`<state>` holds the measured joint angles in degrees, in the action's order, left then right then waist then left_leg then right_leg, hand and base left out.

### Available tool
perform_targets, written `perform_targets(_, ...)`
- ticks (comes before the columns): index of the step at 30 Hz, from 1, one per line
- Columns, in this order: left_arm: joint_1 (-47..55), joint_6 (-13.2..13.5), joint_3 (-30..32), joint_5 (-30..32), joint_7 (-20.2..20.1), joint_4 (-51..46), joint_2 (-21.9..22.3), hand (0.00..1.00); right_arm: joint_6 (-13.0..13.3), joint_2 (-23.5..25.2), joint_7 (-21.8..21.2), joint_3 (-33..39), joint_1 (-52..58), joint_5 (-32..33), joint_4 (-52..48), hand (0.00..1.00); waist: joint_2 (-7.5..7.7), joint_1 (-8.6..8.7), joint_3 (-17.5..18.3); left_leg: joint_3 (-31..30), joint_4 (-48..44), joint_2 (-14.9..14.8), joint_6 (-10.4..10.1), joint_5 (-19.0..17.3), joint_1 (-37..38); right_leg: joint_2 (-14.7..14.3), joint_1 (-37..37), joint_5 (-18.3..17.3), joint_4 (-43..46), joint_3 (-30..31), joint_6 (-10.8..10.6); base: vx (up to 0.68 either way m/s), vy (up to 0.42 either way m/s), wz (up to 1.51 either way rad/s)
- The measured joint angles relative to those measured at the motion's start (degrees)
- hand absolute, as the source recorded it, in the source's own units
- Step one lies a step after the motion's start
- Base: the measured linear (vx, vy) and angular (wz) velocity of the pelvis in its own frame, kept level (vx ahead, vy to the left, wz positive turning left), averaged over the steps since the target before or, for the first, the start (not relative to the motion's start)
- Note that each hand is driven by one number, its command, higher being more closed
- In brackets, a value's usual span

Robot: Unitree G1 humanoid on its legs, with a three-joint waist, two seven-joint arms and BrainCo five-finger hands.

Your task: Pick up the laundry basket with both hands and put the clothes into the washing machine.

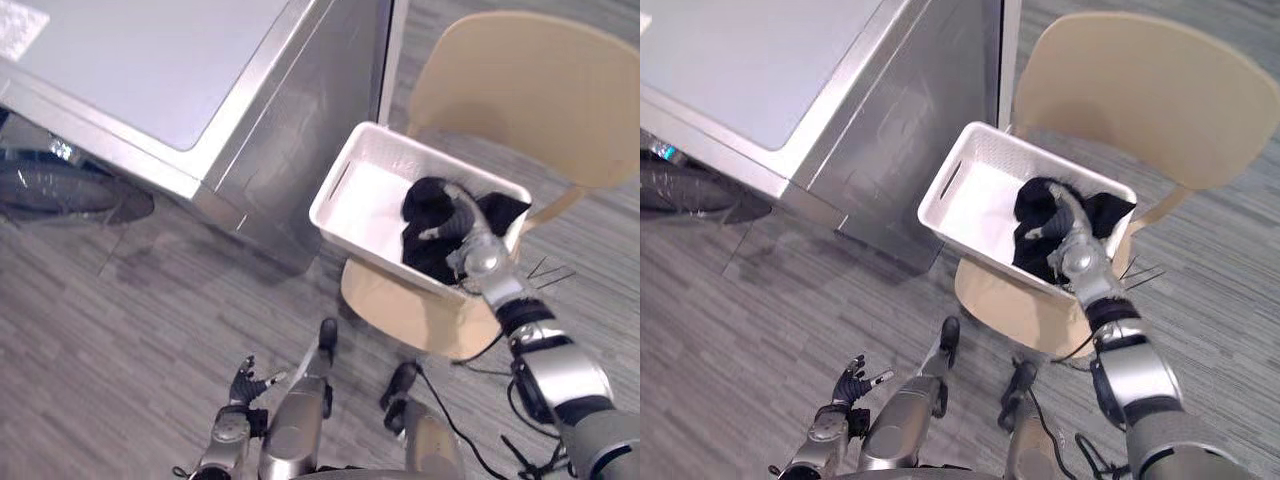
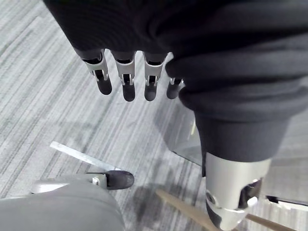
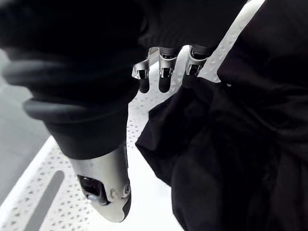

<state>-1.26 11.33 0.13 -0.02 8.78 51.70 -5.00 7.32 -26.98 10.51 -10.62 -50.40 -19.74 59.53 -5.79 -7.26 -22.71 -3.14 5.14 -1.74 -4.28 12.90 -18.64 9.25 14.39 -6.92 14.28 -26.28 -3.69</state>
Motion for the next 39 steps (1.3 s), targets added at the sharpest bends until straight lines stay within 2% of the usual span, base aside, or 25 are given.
perform_targets(3,-0.4,0.4,0.0,-0.5,0.3,-0.2,-0.2,0.0,-0.5,-2.2,1.0,-1.0,-3.3,0.8,2.8,0.0,-0.27,-0.1,-1.5,-0.4,0.0,0.2,-0.5,0.8,-2.0,0.6,2.6,-0.4,1.8,0.0,0.3,-0.03,-0.011,0.06)
perform_targets(8,-4.7,0.6,-2.5,-4.6,1.6,0.0,-0.2,0.0,-3.1,-7.7,3.4,-1.2,-9.2,-1.3,10.0,0.0,-2.9,-1.07,-3.5,-1.8,0.2,0.3,0.2,2.0,-7.7,1.1,9.4,-1.1,5.0,0.2,0.7,-0.06,-0.041,0.01)
perform_targets(10,-6.8,0.7,-2.6,-6.5,1.8,-0.1,-0.2,0.0,-3.5,-8.9,3.1,-2.0,-10.1,-1.7,11.4,0.0,-3.35,-1.34,-3.7,-2.4,0.2,0.6,-0.5,2.7,-9.9,1.8,12.3,-1.8,7.0,0.1,0.7,-0.05,-0.052,0.07)
perform_targets(14,-9.7,1.5,-4.7,-7.1,1.9,-0.6,-0.4,0.0,-3.7,-10.1,1.9,-5.4,-11.2,-2.1,11.7,0.0,-3.61,-1.54,-3.8,-3.4,0.2,1.5,0.0,3.1,-11.9,3.5,15.4,-3.8,11.1,-0.1,0.7,-0.03,-0.055,0.18)
perform_targets(15,-10.5,1.6,-5.0,-7.1,1.9,-0.6,-0.2,0.0,-3.7,-10.5,1.8,-6.6,-11.4,-2.2,11.7,1.0,-3.61,-1.49,-3.8,-3.6,0.2,1.8,0.0,3.1,-12.2,4.0,16.1,-4.2,12.2,-0.1,0.8,-0.01,-0.054,0.16)
perform_targets(18,-12.5,1.6,-5.4,-7.2,1.8,-0.6,-0.2,0.0,-3.7,-10.7,1.8,-10.1,-12.4,-2.1,10.8,1.0,-3.61,-1.35,-3.8,-3.9,0.2,1.9,0.0,3.1,-13.1,4.3,17.5,-5.2,13.6,0.3,0.8,-0.02,-0.05,0.08)
perform_targets(22,-13.6,1.8,-6.5,-7.2,1.7,-2.0,0.1,0.0,-3.4,-10.8,1.8,-11.1,-13.0,-0.3,9.8,1.0,-3.61,-1.25,-3.8,-4.5,0.2,1.9,-0.1,3.2,-13.1,4.6,17.9,-6.0,15.1,-0.1,1.3,-0.02,-0.067,0.07)
perform_targets(23,-13.8,1.9,-6.9,-7.2,1.6,-2.4,0.4,0.0,-3.4,-10.7,1.8,-11.1,-13.0,0.7,9.3,1.0,-3.61,-1.25,-3.8,-4.8,0.2,1.9,-0.9,3.7,-13.1,4.6,17.9,-6.1,15.6,-0.3,1.4,-0.01,-0.083,0.11)
perform_targets(25,-13.9,1.9,-6.9,-7.2,1.4,-2.5,0.5,0.0,-3.4,-10.4,1.8,-11.1,-13.1,1.3,9.3,1.0,-3.6,-1.38,-3.8,-5.0,0.2,1.7,-1.0,3.9,-12.8,4.5,17.6,-6.1,15.7,-0.3,1.5,-0.01,-0.084,0.06)
perform_targets(31,-13.8,1.6,-6.8,-7.1,1.3,-1.6,0.3,0.0,-3.8,-7.1,0.4,-9.0,-11.1,5.0,9.2,1.0,-3.55,-1.41,-3.8,-6.5,0.2,1.4,-0.9,4.0,-9.0,3.3,12.2,-6.1,12.7,-0.8,1.5,0.01,-0.069,0.05)
perform_targets(33,-13.7,1.4,-6.6,-7.0,1.3,-1.6,0.1,0.0,-3.8,-6.3,0.5,-5.6,-9.7,6.3,7.1,1.0,-3.54,-1.4,-3.8,-6.9,0.2,1.3,-0.9,4.0,-7.9,2.8,10.4,-5.9,11.5,-1.0,1.3,0.0,-0.056,0.1)
perform_targets(37,-12.7,1.2,-4.6,-7.0,1.4,-1.6,0.0,0.0,-3.4,-3.7,1.6,3.0,-4.5,14.9,-4.7,1.0,-3.25,-0.82,-3.7,-7.4,0.3,0.7,-1.0,3.9,-5.1,1.7,6.4,-5.1,9.1,-1.7,1.2,-0.01,-0.05,0.06)
perform_targets(39,-11.0,0.7,-2.9,-6.2,1.3,-1.5,0.0,0.0,-1.4,0.2,1.9,6.5,-1.2,23.0,-12.0,1.0,-2.81,0.17,-3.4,-7.2,0.3,0.5,-1.3,3.6,-3.2,1.3,4.2,-5.0,8.2,-1.6,1.1,-0.01,-0.054,-0.03)
